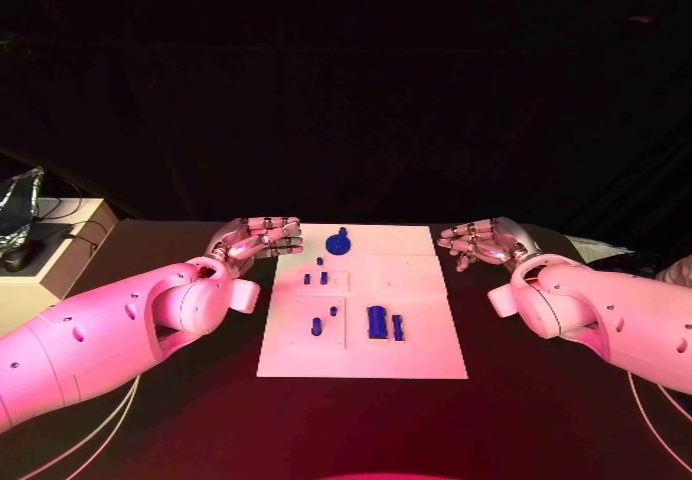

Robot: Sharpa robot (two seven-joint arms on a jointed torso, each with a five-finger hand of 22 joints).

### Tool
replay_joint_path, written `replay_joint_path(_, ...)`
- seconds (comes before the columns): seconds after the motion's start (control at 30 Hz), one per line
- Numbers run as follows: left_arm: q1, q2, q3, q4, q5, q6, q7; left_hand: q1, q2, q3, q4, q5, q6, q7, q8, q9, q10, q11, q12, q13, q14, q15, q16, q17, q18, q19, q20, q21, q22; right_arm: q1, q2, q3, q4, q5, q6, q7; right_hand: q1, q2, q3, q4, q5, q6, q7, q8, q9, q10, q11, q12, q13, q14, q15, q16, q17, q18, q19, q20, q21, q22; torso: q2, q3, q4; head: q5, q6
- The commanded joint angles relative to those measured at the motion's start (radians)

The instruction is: Assemble the parts on the task board

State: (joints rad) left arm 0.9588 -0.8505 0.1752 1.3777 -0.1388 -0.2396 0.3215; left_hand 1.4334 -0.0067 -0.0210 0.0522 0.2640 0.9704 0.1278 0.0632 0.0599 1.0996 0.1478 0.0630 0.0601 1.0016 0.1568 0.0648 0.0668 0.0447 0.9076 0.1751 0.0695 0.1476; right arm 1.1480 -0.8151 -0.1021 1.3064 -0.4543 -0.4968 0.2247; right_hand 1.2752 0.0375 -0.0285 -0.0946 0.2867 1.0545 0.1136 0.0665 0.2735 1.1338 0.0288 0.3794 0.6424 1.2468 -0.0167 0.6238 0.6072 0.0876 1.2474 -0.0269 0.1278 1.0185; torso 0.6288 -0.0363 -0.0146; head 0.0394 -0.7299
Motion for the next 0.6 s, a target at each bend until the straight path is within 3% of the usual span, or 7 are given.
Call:
replay_joint_path(0.03,0.000,0.015,0.002,-0.026,0.054,-0.069,0.056,0.001,0.014,-0.015,-0.007,-0.004,-0.012,0.001,-0.006,-0.002,-0.032,0.010,-0.004,-0.001,-0.038,0.012,-0.004,-0.004,0.003,-0.021,0.013,-0.004,-0.016,-0.001,0.020,0.002,-0.043,0.113,-0.007,0.151,0.009,0.008,0.014,-0.003,0.002,-0.011,0.002,-0.006,-0.038,-0.005,0.024,-0.120,-0.145,-0.057,0.024,-0.094,-0.052,-0.020,-0.055,0.020,-0.053,-0.054,-0.018,0.0070,-0.0091,0.007,0.017)
replay_joint_path(0.23,0.000,0.049,0.002,-0.072,0.061,-0.084,0.072,0.004,0.041,-0.061,-0.034,-0.004,-0.023,0.000,-0.006,-0.002,-0.069,0.015,-0.005,-0.002,-0.115,0.020,-0.008,-0.008,0.045,-0.046,0.052,-0.001,-0.074,-0.003,0.051,0.005,-0.098,0.130,0.008,0.198,0.020,0.001,0.055,-0.005,-0.012,-0.012,0.028,-0.003,-0.169,0.048,0.079,-0.313,-0.588,-0.083,0.098,-0.466,-0.369,-0.019,-0.263,0.120,-0.062,-0.336,-0.026,0.0174,-0.0193,0.009,0.036)
replay_joint_path(0.27,0.000,0.039,0.001,-0.062,0.032,-0.049,0.028,-0.426,0.007,0.021,-0.052,-0.264,-0.970,-0.128,-0.063,-0.060,-0.375,-0.148,-0.063,-0.060,-1.002,-0.157,-0.065,-0.067,-0.045,-0.908,-0.175,-0.070,-0.148,-0.001,0.044,0.004,-0.089,0.081,-0.004,0.108,-0.371,-0.038,0.028,0.095,-0.287,-0.326,-0.114,-0.067,-0.274,-0.310,-0.029,-0.379,-0.642,-0.437,0.017,-0.624,-0.607,-0.088,-1.247,0.027,-0.128,-1.019,-0.019,0.0101,-0.0125,0.008,0.027)
replay_joint_path(0.3,0.001,0.039,0.000,-0.061,0.033,-0.051,0.029,-0.446,0.007,0.021,-0.052,-0.264,-0.970,-0.128,-0.063,-0.060,-0.394,-0.148,-0.063,-0.060,-1.002,-0.157,-0.065,-0.067,-0.045,-0.908,-0.175,-0.070,-0.148,-0.002,0.044,0.005,-0.087,0.083,-0.005,0.109,-0.383,-0.038,0.028,0.095,-0.287,-0.341,-0.114,-0.067,-0.274,-0.330,-0.029,-0.379,-0.642,-0.454,0.017,-0.624,-0.607,-0.088,-1.247,0.027,-0.128,-1.019,-0.020,0.0104,-0.0123,0.008,0.028)
replay_joint_path(0.33,0.001,0.040,-0.001,-0.059,0.034,-0.055,0.030,-0.478,0.007,0.021,-0.052,-0.264,-0.970,-0.128,-0.063,-0.060,-1.100,-0.148,-0.063,-0.060,-1.002,-0.157,-0.065,-0.067,-0.045,-0.908,-0.175,-0.070,-0.148,-0.003,0.044,0.006,-0.083,0.087,-0.008,0.111,-0.413,-0.038,0.028,0.095,-0.287,-1.054,-0.114,-0.067,-0.274,-0.358,-0.029,-0.379,-0.642,-0.481,0.017,-0.624,-0.607,-0.088,-1.247,0.027,-0.128,-1.019,-0.021,0.0109,-0.0117,0.007,0.030)
replay_joint_path(0.57,0.019,0.046,-0.036,-0.010,0.054,-0.149,0.064,-0.719,0.007,0.021,-0.052,-0.264,-0.970,-0.128,-0.063,-0.060,-1.100,-0.148,-0.063,-0.060,-1.002,-0.157,-0.065,-0.067,-0.045,-0.908,-0.175,-0.070,-0.148,-0.027,0.042,0.030,0.005,0.181,-0.076,0.158,-1.275,-0.038,0.028,0.095,-0.287,-1.054,-0.114,-0.067,-0.274,-1.134,-0.029,-0.379,-0.642,-1.247,0.017,-0.624,-0.607,-0.088,-1.247,0.027,-0.128,-1.019,-0.051,0.0229,0.0007,-0.015,0.077)
replay_joint_path(0.6,0.023,0.047,-0.043,0.001,0.059,-0.170,0.071,-1.433,0.007,0.021,-0.052,-0.264,-0.970,-0.128,-0.063,-0.060,-1.100,-0.148,-0.063,-0.060,-1.002,-0.157,-0.065,-0.067,-0.045,-0.908,-0.175,-0.070,-0.148,-0.033,0.041,0.036,0.025,0.201,-0.091,0.168,-1.275,-0.038,0.028,0.095,-0.287,-1.054,-0.114,-0.067,-0.274,-1.134,-0.029,-0.379,-0.642,-1.247,0.017,-0.624,-0.607,-0.088,-1.247,0.027,-0.128,-1.019,-0.057,0.0254,0.0032,-0.019,0.087)
